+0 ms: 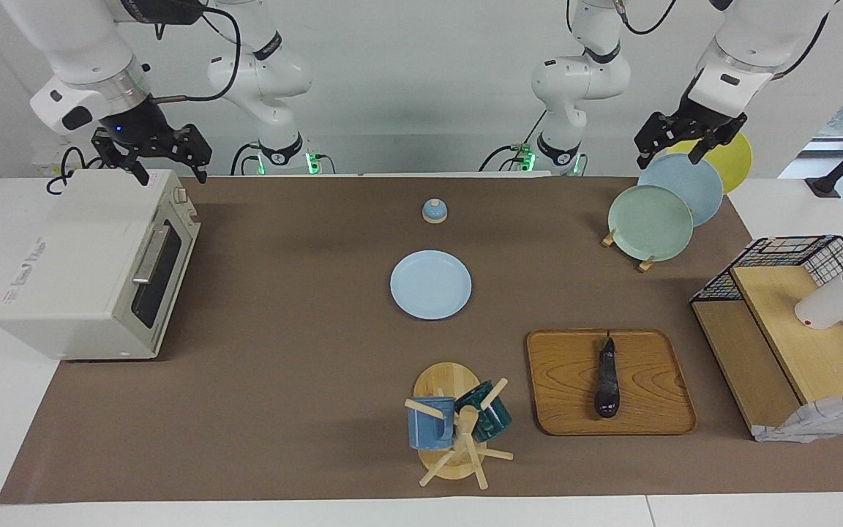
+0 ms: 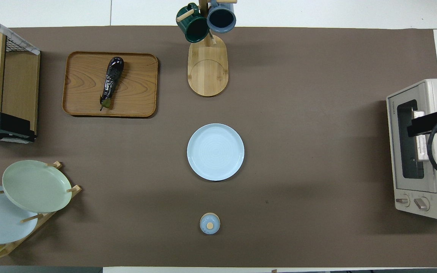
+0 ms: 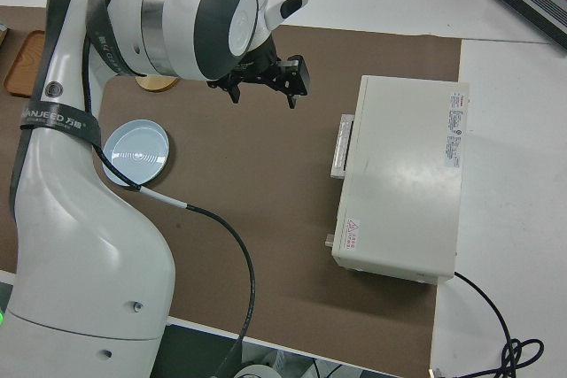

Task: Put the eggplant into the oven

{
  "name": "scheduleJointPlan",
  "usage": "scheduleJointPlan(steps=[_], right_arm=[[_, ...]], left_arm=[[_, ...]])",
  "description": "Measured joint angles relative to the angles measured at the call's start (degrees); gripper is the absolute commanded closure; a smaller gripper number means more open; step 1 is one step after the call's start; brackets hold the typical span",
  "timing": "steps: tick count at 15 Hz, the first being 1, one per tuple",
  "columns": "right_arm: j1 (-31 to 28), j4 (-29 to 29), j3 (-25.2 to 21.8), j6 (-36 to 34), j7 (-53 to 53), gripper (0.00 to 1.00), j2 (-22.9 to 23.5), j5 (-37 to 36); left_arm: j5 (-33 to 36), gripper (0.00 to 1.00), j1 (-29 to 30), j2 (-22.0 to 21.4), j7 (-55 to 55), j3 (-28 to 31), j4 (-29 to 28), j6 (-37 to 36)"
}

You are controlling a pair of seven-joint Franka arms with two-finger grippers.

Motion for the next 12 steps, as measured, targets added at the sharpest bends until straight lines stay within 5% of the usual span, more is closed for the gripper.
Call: scheduleJointPlan(steps=[4, 5, 8, 12], right_arm=[[0.52, -0.05, 0.51, 0.0, 0.0, 0.0, 0.0, 0.0], [0.55, -0.25, 0.5, -0.04, 0.0, 0.13, -0.03, 0.0], [0.42, -1.8, 0.28, -0.06, 0.0, 0.95, -0.4, 0.0], [0.09, -5.83, 0.14, 1.84, 0.0, 1.0, -2.05, 0.0]], left_arm=[[0.0, 0.0, 0.02, -0.06, 0.0, 0.14, -0.01, 0.05], [0.0, 0.0, 0.02, -0.08, 0.0, 0.14, -0.01, 0.35], [-0.01, 0.0, -0.02, -0.07, -0.05, -0.02, -0.13, 3.02], [-0.07, 0.0, -1.24, 2.38, -0.7, -0.62, -1.23, 8.8]])
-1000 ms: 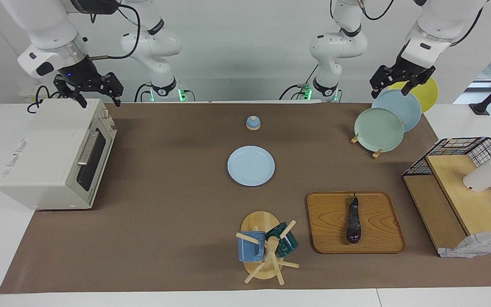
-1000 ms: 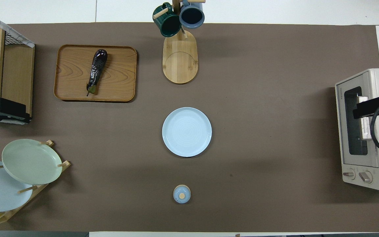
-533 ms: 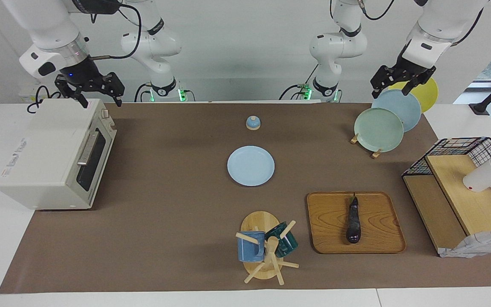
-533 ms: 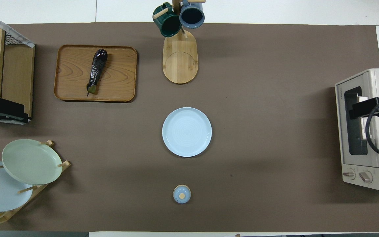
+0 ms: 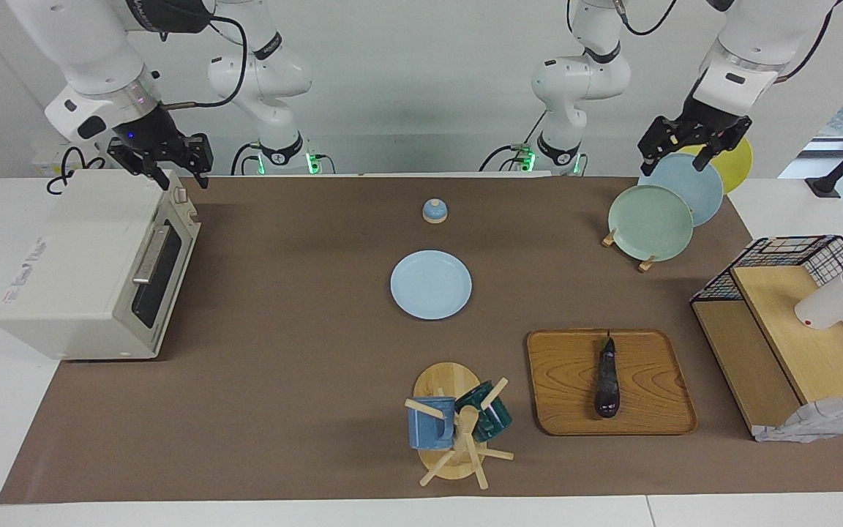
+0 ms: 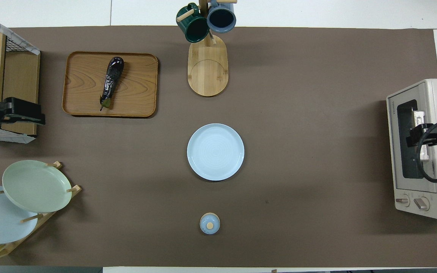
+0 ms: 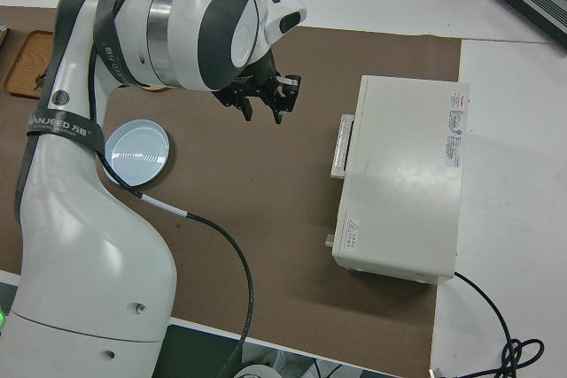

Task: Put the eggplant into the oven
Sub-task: 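Reach the left gripper to the eggplant while the right gripper reaches the oven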

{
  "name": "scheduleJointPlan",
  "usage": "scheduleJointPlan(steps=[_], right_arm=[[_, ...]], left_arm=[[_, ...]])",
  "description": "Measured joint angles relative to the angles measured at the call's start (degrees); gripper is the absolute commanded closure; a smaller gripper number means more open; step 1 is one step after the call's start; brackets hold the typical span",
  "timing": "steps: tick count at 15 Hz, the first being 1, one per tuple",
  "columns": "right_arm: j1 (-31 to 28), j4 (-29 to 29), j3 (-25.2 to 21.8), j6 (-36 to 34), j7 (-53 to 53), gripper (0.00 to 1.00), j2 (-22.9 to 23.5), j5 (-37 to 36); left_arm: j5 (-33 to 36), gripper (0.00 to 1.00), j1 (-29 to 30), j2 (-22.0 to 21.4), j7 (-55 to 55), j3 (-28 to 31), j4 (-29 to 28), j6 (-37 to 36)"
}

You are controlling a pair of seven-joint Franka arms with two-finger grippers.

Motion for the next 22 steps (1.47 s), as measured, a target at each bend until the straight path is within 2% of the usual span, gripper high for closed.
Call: scheduleJointPlan(steps=[5, 9, 14, 18, 22], right_arm=[[-0.15, -8.54, -0.04, 9.67, 0.0, 1.0, -1.67, -2.08], [-3.42, -11.69, -0.43, 13.3, 1.2, 1.0, -1.51, -6.38], [-7.16, -13.7, -0.62, 16.6, 1.48, 1.0, 0.66, -6.71], [-8.42, -14.58, -0.64, 19.86, 1.48, 1.0, 2.98, -6.74], [-9.37, -15.9, -0.65, 22.12, 1.32, 1.0, 3.66, -6.76]], left_arm=[[-0.44, 0.0, -2.08, 9.77, -0.43, -0.18, -0.53, 11.24], [0.26, 0.0, -2.12, 19.13, 0.58, -0.14, 0.28, 20.71], [4.53, 0.0, -2.61, 29.06, 4.68, -0.15, 3.22, 28.1], [6.77, 0.0, -3.77, 34.95, 6.2, -0.16, 6.22, 30.75], [6.82, 0.0, -3.68, 37.37, 8.83, 0.1, 8.21, 32.58]])
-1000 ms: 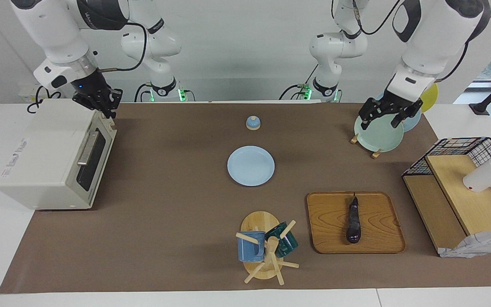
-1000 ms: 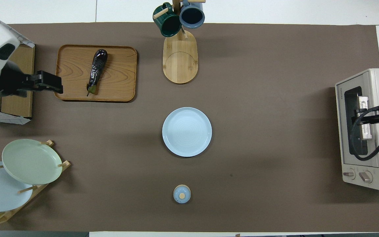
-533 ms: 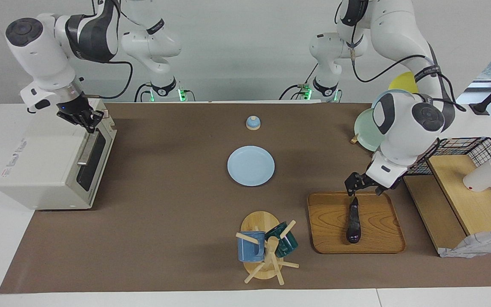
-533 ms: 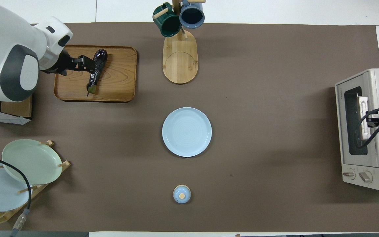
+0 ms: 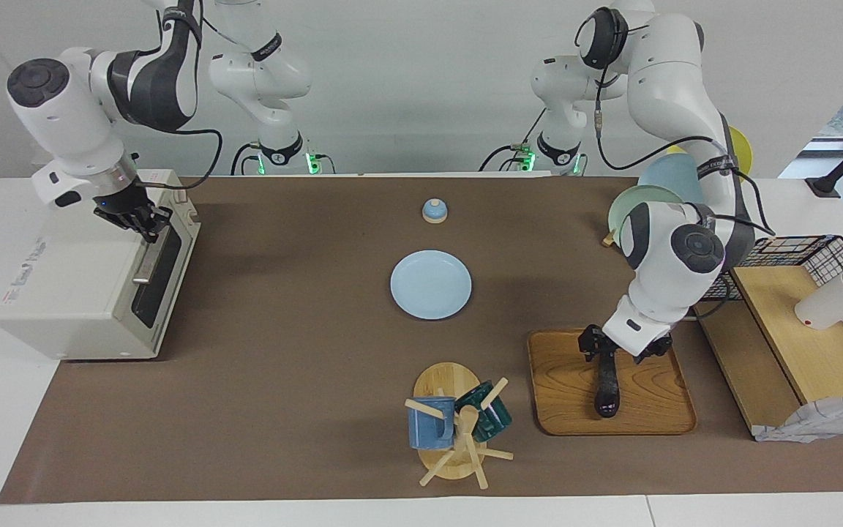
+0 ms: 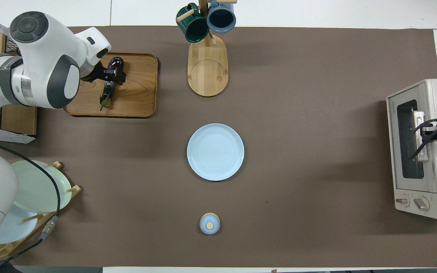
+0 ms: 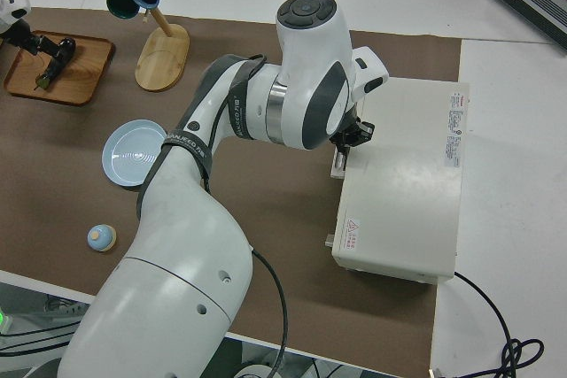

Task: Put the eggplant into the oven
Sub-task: 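Reach the left gripper to the eggplant while the right gripper reaches the oven, then grasp and lift the eggplant with the left gripper while the right gripper pulls the door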

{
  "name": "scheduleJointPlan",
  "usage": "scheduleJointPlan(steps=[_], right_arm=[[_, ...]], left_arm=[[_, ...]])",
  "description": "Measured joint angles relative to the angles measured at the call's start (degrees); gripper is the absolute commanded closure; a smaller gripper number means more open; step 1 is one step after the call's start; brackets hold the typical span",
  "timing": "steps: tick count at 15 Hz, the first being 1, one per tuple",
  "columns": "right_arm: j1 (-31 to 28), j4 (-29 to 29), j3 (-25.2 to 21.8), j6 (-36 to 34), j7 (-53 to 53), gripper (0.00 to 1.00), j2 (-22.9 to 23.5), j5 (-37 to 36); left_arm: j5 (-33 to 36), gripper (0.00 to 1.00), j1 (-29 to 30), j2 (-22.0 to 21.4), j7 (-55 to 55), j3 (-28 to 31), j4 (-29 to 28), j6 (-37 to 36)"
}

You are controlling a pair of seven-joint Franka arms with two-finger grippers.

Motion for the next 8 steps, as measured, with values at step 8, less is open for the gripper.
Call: scheduleJointPlan(steps=[8], right_arm=[[0.11, -1.8, 0.1, 2.15, 0.0, 1.0, -0.84, 0.09]], left_arm=[[0.24, 0.0, 0.44, 1.65, 4.58, 0.26, 0.0, 4.2]])
